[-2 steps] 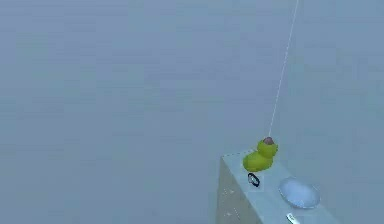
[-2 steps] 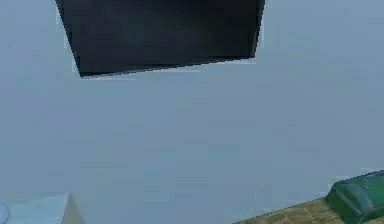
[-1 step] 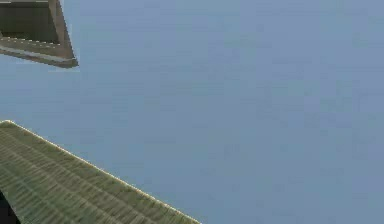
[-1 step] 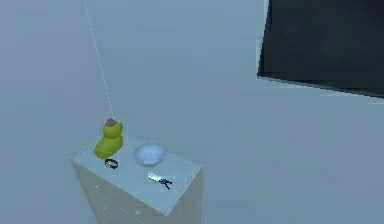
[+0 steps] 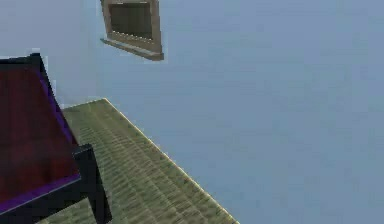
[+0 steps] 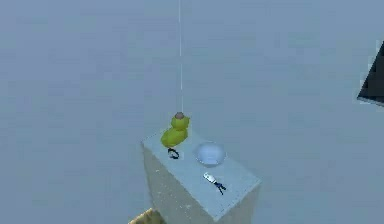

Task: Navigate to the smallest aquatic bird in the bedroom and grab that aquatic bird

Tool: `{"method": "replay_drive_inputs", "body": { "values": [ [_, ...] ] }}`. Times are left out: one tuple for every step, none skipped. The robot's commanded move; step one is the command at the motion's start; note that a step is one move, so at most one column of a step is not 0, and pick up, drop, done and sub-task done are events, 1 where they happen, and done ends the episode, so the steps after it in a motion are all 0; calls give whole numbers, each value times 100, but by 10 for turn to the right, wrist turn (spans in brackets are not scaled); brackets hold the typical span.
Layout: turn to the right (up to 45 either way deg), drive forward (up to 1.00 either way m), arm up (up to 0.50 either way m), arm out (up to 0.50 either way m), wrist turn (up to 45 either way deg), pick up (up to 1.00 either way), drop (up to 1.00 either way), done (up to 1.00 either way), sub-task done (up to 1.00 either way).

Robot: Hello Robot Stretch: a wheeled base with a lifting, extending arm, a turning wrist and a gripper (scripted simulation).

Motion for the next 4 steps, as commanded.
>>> {"method": "replay_drive_inputs", "body": {
  "values": [
    [450, 0, 0, 0, 0, 0, 0, 0, 0],
    [60, 0, 0, 0, 0, 0, 0, 0, 0],
    [0, 55, 0, 0, 0, 0, 0, 0, 0],
    [-150, 0, 0, 0, 0, 0, 0, 0, 0]
  ]
}}
